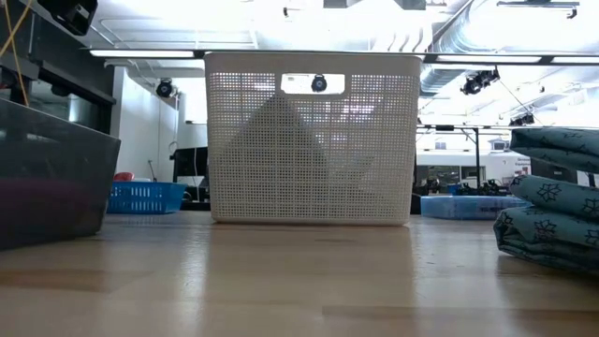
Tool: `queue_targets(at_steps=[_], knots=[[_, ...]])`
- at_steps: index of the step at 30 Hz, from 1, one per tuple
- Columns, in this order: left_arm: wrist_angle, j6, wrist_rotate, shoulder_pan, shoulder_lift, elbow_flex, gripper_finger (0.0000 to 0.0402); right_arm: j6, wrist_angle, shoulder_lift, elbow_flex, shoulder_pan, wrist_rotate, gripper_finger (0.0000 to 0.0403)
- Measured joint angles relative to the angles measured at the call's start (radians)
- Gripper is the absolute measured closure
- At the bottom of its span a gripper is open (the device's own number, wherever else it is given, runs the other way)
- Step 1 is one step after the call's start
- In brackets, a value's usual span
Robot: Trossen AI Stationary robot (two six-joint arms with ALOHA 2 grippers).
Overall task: Pick & place medical supplies in basket/bin
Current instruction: Put the blue patient gown into the white bin
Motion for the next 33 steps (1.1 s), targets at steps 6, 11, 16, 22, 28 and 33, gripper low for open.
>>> queue_targets(at_steps=[6,11,16,22,28,33], knots=[[0.000,0.000,0.000,0.000,0.000,0.000,0.0178,0.161,0.035,0.069,-0.093,0.086,-0.054,0.0208],[0.000,0.000,-0.001,0.000,0.000,0.000,0.0178,0.247,0.128,0.104,-0.170,0.155,-0.065,0.0208],[0.000,0.000,-0.001,0.000,0.000,0.000,0.0178,0.311,0.230,0.137,-0.238,0.199,-0.092,0.0208],[0.000,0.000,-0.003,0.000,0.000,0.000,0.0178,0.315,0.278,0.178,-0.260,0.214,-0.090,0.0208],[0.000,0.000,-0.003,0.000,0.000,0.000,0.0178,0.286,0.310,0.224,-0.260,0.212,-0.093,0.0208],[0.000,0.000,-0.003,0.000,0.000,0.000,0.0178,0.260,0.328,0.265,-0.260,0.209,-0.098,0.0208]])
